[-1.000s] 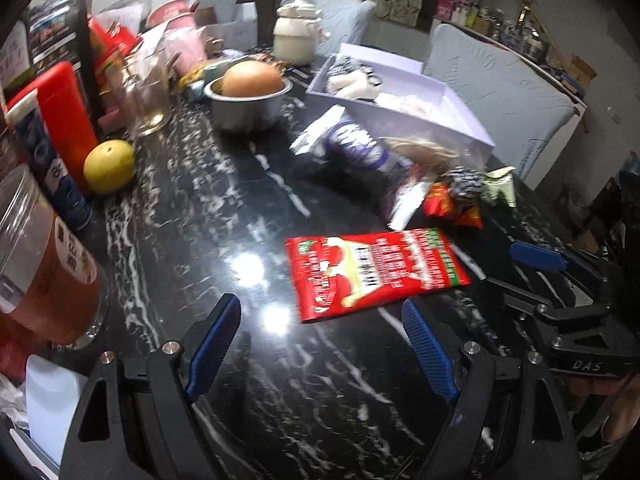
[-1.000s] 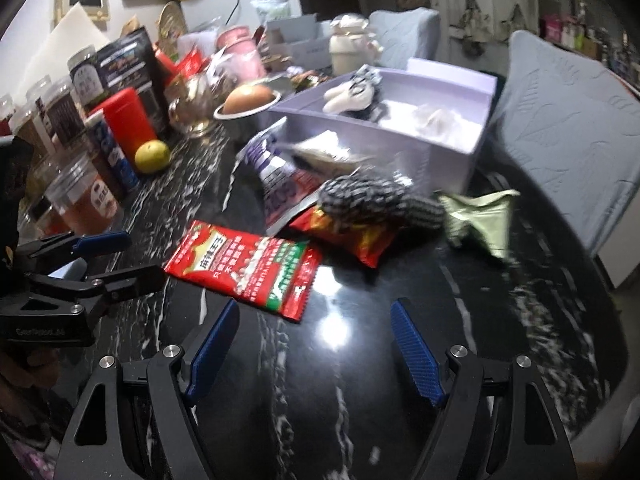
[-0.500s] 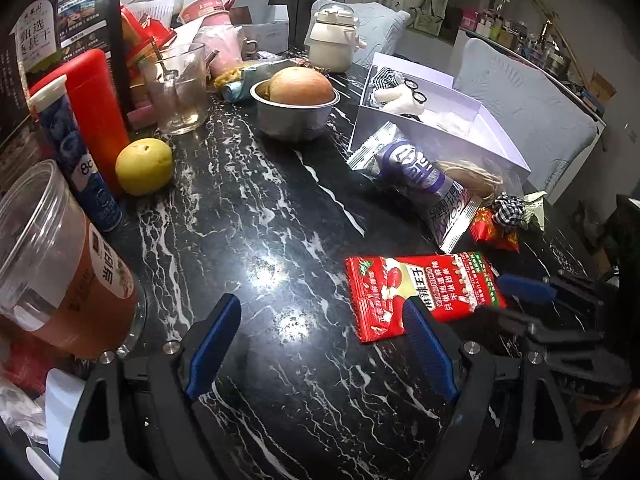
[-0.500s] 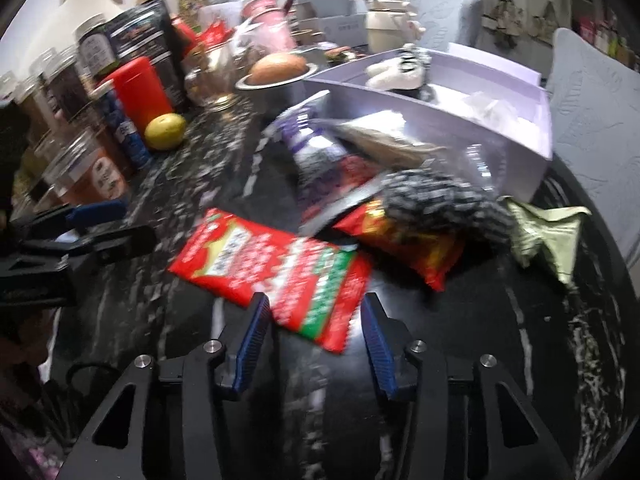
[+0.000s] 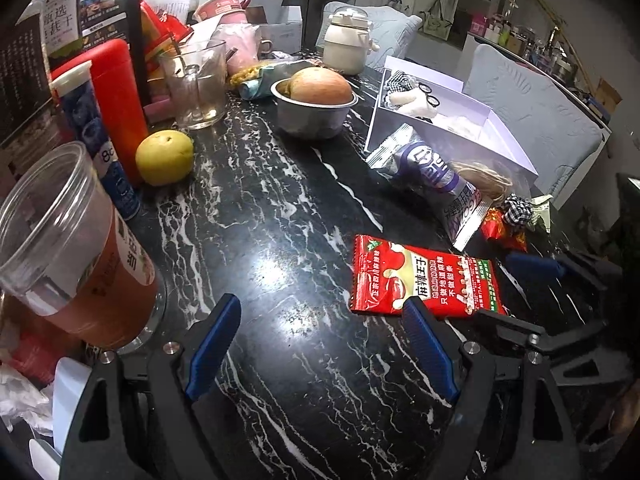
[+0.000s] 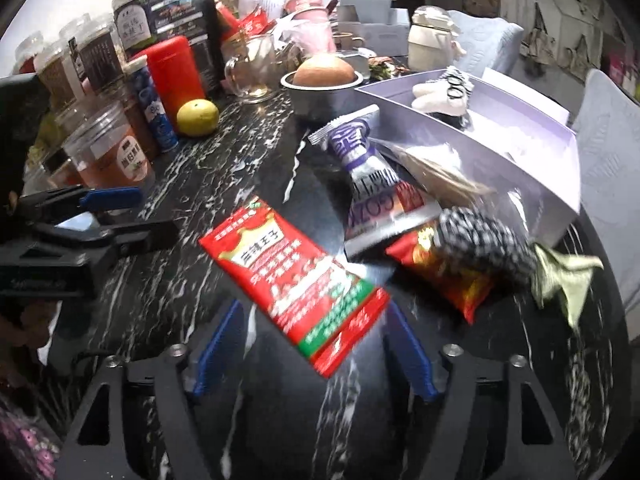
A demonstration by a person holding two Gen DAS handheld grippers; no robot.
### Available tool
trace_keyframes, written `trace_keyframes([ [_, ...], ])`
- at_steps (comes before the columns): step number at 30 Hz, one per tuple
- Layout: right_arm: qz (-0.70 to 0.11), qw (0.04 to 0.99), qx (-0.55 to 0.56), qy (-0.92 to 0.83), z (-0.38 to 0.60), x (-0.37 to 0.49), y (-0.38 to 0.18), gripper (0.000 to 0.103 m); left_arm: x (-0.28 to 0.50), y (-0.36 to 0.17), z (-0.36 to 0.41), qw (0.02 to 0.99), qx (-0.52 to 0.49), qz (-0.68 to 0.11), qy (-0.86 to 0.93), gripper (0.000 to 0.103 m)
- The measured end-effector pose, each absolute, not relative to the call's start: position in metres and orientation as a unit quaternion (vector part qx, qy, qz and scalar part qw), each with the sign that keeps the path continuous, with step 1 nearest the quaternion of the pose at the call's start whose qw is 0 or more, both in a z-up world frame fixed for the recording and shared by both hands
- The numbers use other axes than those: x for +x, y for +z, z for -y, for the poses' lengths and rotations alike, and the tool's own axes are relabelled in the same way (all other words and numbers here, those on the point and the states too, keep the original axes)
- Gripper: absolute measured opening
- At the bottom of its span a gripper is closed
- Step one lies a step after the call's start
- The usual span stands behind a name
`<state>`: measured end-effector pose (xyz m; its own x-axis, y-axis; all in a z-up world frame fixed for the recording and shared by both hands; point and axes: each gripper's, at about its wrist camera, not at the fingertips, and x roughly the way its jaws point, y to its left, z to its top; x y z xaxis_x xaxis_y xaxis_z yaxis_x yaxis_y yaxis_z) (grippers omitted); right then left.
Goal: Organize soft objects
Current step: 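Grasp the red snack packet with the right gripper and lift it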
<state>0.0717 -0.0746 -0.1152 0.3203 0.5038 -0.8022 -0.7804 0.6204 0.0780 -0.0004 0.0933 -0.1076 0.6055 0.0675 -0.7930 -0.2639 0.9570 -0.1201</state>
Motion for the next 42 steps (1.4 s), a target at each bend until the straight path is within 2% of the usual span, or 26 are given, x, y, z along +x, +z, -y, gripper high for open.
trace_keyframes([
  [11, -0.425, 0.753, -0.234, 0.444, 0.040, 0.086, -0.129, 0.080, -0.001, -0.108, -0.099, 0.886, -0.124, -0.437, 0.099, 0.083],
  [12, -0.426, 0.752, -0.238, 0.444, 0.039, 0.085, -0.129, 0.079, -0.001, -0.107, -0.099, 0.886, -0.125, -0.435, 0.099, 0.083],
  [14, -0.422, 0.756, -0.240, 0.440, 0.040, 0.081, -0.129, 0.066, -0.002, -0.106, -0.099, 0.887, -0.126, -0.433, 0.099, 0.083],
  [17, -0.423, 0.758, -0.239, 0.436, 0.044, 0.075, -0.126, 0.055, -0.003, -0.105, -0.098, 0.887, -0.127, -0.433, 0.098, 0.083],
  [23, -0.431, 0.774, -0.218, 0.410, 0.072, 0.059, -0.123, 0.049, -0.008, -0.103, -0.087, 0.890, -0.124, -0.431, 0.085, 0.083],
  [34, -0.468, 0.817, -0.146, 0.304, 0.150, 0.039, -0.118, 0.049, 0.002, -0.100, -0.042, 0.895, -0.103, -0.433, 0.033, 0.083],
  [42, -0.468, 0.816, -0.152, 0.303, 0.152, 0.045, -0.122, 0.065, 0.016, -0.100, -0.029, 0.892, -0.106, -0.438, 0.017, 0.083],
])
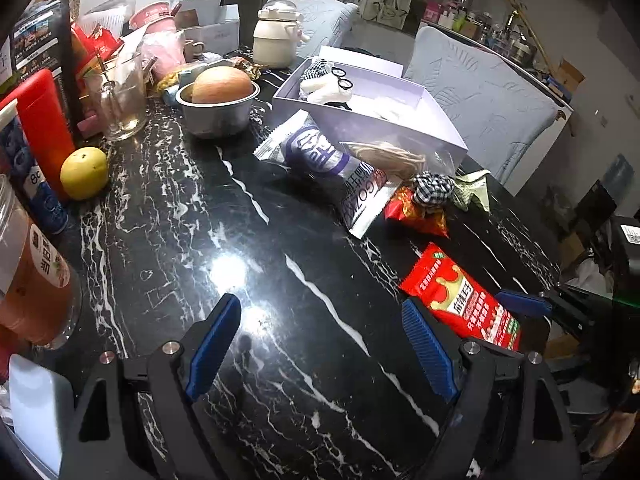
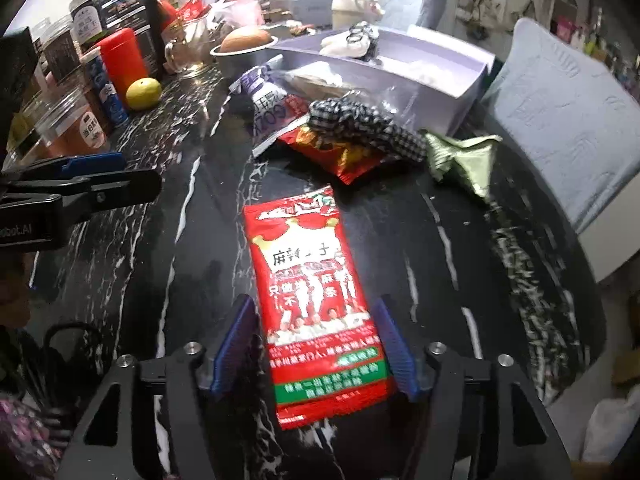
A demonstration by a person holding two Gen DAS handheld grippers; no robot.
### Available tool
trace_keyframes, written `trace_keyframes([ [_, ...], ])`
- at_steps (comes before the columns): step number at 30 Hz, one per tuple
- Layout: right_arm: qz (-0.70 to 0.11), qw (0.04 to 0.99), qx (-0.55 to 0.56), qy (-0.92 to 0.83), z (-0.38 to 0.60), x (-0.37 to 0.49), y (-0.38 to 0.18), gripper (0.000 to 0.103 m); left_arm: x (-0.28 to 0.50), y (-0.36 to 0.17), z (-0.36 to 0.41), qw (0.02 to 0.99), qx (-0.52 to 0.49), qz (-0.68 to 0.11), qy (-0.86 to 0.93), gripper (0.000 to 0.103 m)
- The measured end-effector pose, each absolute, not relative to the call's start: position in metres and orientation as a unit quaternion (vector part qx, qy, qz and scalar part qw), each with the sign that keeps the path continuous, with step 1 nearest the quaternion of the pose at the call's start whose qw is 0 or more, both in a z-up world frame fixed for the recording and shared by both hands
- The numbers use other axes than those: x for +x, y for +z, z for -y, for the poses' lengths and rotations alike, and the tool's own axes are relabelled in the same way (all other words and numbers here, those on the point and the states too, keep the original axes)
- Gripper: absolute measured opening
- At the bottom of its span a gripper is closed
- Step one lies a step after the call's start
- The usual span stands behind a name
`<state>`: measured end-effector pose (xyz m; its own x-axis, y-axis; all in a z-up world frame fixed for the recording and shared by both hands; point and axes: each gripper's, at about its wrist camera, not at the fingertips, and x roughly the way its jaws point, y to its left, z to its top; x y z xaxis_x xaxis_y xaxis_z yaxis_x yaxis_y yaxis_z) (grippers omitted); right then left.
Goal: Organize soft objects
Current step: 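Grasp the red snack packet with the right gripper and lift it, then grasp the purple-and-silver snack bag with the left gripper while the right gripper holds the red packet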
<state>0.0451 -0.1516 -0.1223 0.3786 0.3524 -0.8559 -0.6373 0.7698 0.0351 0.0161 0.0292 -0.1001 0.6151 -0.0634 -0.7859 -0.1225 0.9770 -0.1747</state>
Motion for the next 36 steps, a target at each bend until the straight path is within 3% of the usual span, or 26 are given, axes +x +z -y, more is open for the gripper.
trace_keyframes([
  [1, -0.467, 0.816, -0.150, 0.305, 0.151, 0.047, -0.122, 0.064, 0.017, -0.100, -0.030, 0.893, -0.105, -0.438, 0.020, 0.083],
  [2, -0.463, 0.818, -0.145, 0.308, 0.151, 0.050, -0.122, 0.054, 0.019, -0.100, -0.030, 0.893, -0.105, -0.438, 0.023, 0.083],
  [3, -0.456, 0.823, -0.142, 0.309, 0.152, 0.051, -0.122, 0.050, 0.021, -0.100, -0.031, 0.892, -0.105, -0.439, 0.027, 0.083],
  [8, -0.451, 0.828, -0.125, 0.309, 0.157, 0.054, -0.122, 0.043, 0.034, -0.101, -0.033, 0.888, -0.112, -0.444, 0.032, 0.083],
  [15, -0.445, 0.840, -0.039, 0.307, 0.194, 0.063, -0.109, 0.043, 0.062, -0.096, -0.025, 0.894, -0.105, -0.435, 0.039, 0.083],
  [36, -0.441, 0.858, 0.003, 0.265, 0.237, 0.101, -0.105, 0.043, 0.149, -0.117, -0.032, 0.882, -0.141, -0.438, 0.099, 0.083],
])
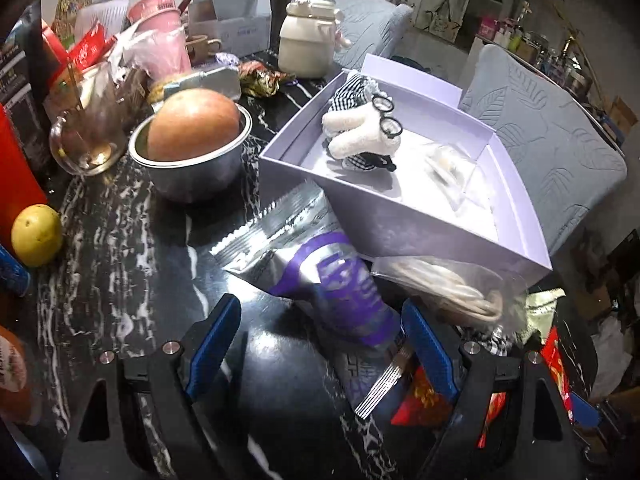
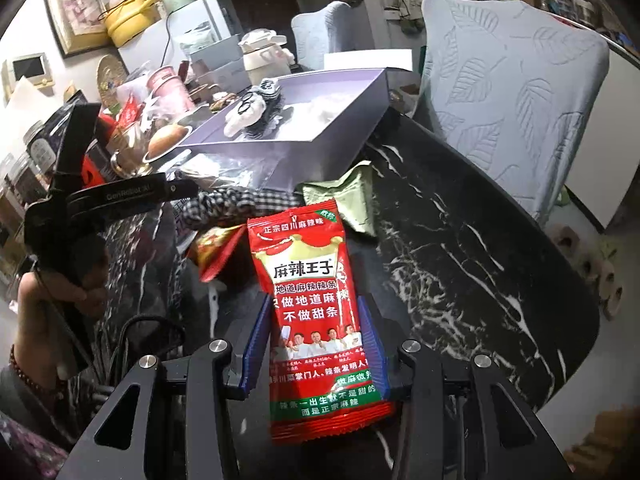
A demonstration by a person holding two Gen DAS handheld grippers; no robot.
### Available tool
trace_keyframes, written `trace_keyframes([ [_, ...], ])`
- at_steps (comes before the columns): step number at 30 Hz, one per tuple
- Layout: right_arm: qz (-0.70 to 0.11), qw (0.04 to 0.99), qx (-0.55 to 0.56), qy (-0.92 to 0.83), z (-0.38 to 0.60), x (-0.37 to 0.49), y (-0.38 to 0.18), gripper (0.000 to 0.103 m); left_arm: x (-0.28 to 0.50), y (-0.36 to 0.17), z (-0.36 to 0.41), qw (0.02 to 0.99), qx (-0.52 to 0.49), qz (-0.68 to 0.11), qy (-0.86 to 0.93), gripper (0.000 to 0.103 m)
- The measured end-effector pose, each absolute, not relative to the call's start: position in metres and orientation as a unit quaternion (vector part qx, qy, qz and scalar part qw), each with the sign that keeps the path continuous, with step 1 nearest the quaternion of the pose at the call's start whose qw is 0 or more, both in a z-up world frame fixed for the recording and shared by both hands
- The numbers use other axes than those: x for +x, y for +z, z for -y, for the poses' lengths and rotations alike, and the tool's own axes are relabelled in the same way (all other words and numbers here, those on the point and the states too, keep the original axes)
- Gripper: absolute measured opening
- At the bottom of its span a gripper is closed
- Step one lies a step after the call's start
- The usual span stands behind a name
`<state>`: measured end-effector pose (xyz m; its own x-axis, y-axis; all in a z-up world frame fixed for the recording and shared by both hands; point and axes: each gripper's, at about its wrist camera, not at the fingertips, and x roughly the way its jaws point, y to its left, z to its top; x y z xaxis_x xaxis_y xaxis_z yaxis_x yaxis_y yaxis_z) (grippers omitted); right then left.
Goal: Organize soft objects
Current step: 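Grasp the purple-and-silver snack bag with the left gripper while the right gripper holds the red packet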
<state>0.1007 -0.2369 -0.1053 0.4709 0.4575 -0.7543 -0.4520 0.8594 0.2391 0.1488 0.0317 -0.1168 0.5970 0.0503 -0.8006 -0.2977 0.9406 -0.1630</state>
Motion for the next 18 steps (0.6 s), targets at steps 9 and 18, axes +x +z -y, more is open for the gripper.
trace_keyframes([
  [9, -0.445, 0.853, 0.005, 0.272, 0.233, 0.103, -0.108, 0.043, 0.157, -0.125, -0.029, 0.885, -0.145, -0.438, 0.064, 0.048],
  [18, -0.437, 0.856, 0.014, 0.276, 0.235, 0.092, -0.104, 0.043, 0.128, -0.120, -0.026, 0.881, -0.154, -0.447, 0.026, 0.031],
])
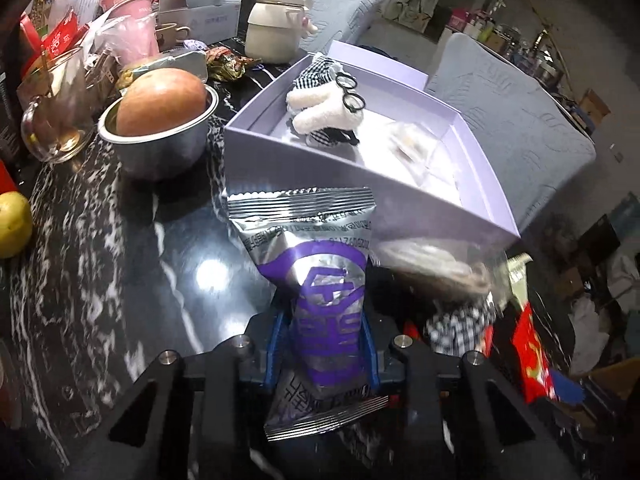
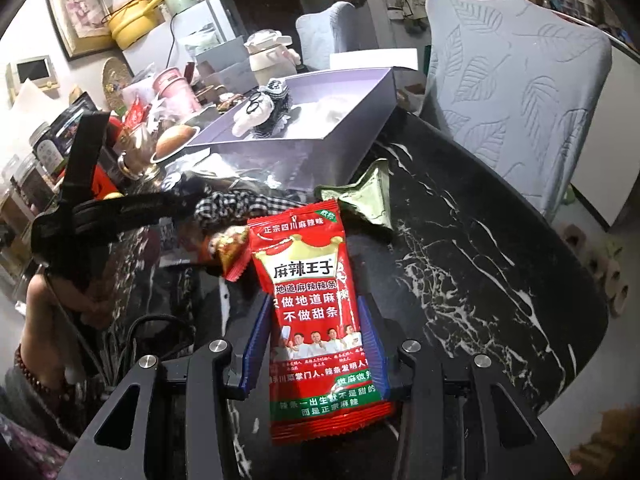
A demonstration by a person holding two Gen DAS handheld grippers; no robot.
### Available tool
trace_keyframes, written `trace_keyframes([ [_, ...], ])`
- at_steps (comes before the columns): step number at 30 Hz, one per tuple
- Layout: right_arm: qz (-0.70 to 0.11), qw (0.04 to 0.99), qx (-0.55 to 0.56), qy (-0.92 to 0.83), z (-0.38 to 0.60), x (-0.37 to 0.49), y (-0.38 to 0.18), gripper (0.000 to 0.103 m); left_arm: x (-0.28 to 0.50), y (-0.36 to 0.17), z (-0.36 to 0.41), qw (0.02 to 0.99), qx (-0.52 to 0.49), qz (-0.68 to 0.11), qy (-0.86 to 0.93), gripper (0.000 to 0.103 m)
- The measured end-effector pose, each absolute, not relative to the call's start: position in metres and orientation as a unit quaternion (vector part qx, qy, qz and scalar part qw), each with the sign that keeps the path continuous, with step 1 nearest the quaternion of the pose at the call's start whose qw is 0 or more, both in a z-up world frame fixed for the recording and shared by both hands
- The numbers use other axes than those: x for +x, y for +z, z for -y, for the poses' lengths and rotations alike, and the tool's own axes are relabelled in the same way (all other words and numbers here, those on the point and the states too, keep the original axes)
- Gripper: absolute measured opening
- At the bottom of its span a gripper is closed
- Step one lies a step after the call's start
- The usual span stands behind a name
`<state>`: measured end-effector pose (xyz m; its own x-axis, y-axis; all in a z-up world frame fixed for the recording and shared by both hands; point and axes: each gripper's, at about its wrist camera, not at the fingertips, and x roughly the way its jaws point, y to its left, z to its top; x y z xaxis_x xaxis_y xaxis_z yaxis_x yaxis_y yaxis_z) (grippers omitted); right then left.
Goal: Organize soft objects
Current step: 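Grasp the purple-and-silver snack bag with the left gripper while the right gripper holds the red packet, then hold both snack bags above the table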
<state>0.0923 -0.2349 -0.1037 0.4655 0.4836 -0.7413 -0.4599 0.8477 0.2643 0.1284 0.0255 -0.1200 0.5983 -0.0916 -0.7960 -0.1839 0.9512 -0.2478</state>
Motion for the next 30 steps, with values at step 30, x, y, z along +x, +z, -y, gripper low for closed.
trace_keyframes([
  [30, -0.452, 0.843, 0.013, 0.293, 0.223, 0.051, -0.113, 0.043, 0.047, -0.128, 0.009, 0.874, -0.090, -0.478, 0.004, 0.031],
])
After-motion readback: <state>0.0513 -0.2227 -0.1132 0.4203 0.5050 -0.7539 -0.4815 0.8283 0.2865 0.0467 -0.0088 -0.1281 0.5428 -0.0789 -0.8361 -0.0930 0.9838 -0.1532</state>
